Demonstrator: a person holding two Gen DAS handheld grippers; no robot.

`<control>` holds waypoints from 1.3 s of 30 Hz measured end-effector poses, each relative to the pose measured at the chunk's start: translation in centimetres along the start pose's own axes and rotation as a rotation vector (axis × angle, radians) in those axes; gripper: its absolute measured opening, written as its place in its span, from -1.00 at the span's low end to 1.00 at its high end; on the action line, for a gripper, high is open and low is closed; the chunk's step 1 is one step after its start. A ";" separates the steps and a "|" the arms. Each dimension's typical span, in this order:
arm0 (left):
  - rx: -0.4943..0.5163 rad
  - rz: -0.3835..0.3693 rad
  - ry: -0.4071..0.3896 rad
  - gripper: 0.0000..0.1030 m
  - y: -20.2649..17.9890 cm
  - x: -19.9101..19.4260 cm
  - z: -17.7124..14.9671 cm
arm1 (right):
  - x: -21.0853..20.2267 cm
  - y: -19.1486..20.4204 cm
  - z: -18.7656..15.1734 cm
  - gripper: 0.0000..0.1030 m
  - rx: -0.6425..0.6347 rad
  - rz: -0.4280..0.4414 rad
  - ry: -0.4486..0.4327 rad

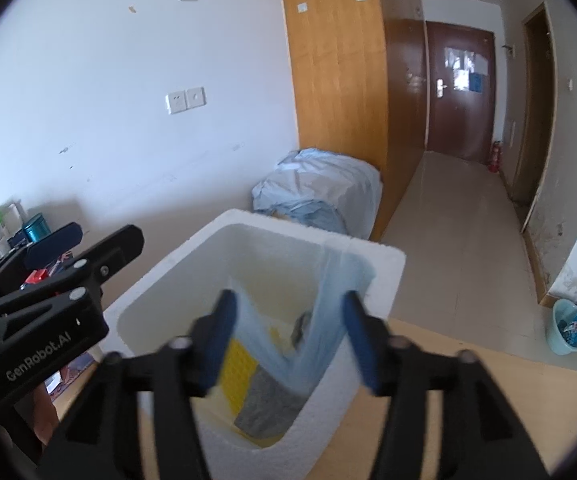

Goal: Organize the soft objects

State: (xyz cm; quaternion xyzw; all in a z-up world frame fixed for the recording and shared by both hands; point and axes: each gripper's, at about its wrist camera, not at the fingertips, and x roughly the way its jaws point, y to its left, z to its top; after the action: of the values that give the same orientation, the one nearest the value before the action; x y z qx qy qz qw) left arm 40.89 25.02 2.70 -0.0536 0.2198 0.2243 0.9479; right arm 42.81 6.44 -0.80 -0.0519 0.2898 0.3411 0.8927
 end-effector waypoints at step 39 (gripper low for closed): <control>0.054 -0.138 -0.056 0.85 -4.1 -12.6 -3.2 | -15.1 -2.7 -5.7 0.74 0.118 -0.149 -0.098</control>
State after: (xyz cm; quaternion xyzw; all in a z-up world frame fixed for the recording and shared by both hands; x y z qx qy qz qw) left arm 31.36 15.65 5.39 -0.0367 0.1947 0.1540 0.9680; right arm 32.74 -5.99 2.50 -0.0038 0.2609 0.2584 0.9301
